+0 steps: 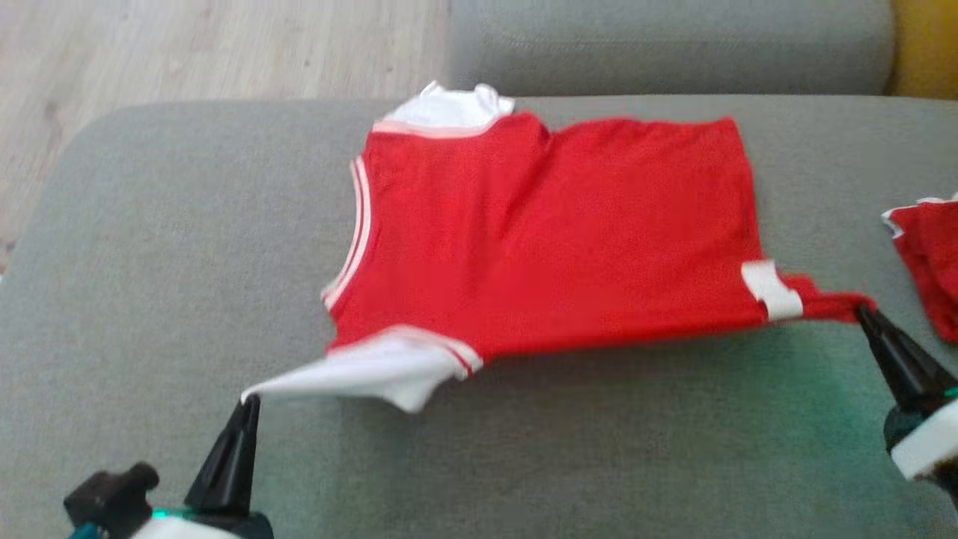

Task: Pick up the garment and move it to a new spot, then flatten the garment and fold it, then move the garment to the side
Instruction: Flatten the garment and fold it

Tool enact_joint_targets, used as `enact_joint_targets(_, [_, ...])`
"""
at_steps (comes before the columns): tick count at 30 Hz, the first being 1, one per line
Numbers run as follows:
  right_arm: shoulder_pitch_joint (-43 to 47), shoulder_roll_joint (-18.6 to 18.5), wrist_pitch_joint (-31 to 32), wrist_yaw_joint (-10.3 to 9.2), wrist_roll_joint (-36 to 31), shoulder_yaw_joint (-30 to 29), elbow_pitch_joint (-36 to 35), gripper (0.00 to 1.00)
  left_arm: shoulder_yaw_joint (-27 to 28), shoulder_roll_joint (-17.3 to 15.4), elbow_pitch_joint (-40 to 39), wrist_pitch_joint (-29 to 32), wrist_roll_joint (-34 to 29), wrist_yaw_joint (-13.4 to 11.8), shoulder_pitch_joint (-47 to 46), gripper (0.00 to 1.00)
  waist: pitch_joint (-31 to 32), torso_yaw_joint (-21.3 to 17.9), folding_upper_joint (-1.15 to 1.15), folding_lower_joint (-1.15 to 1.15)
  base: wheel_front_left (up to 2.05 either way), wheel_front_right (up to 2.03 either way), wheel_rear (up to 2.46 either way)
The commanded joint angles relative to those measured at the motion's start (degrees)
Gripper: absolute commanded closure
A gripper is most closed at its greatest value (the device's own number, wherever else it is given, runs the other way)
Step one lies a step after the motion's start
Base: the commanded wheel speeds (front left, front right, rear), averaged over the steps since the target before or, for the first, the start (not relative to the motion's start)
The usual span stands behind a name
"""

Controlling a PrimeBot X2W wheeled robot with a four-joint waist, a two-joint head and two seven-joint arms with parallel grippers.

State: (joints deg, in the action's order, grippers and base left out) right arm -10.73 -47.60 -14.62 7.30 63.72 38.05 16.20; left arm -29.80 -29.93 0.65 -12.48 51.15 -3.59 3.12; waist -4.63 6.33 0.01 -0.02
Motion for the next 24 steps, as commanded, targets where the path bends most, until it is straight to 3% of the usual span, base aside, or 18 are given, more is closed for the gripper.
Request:
enact_joint_targets(1, [0.6,-3.0,-0.4,0.19,0.3,-1.5,-1.2,1.00,3.0,-2.3,-2.4,-0.2,0.5,-0.7,-1.9,1.00,0.6,-0.6,-0.01,0.02,0.00,0.00,0.00])
enact_joint_targets(4, [2.6,-2.3,-0.4,0.19,-0.2,-3.0,-2.1,1.00,3.4,-2.4,-4.0,0.0,1.0,-1.7,-0.8,1.00,0.2,-0.8,-0.01,0.02,0.00,0.00,0.00])
enact_joint_targets(9, [1.9,-0.8,-0.3,0.19,-0.8,-4.6,-2.0,1.00,2.7,-1.0,-3.1,0.8,0.4,-1.0,-5.8,1.00,-2.8,-0.3,-0.01,0.02,0.00,0.00,0.00])
enact_joint_targets(24, [-14.4,1.6,4.2,0.19,-3.8,-1.8,3.5,1.00,-0.1,5.8,16.2,1.1,-4.8,6.2,-33.5,1.00,-13.9,0.6,-0.01,0.02,0.00,0.00,0.00])
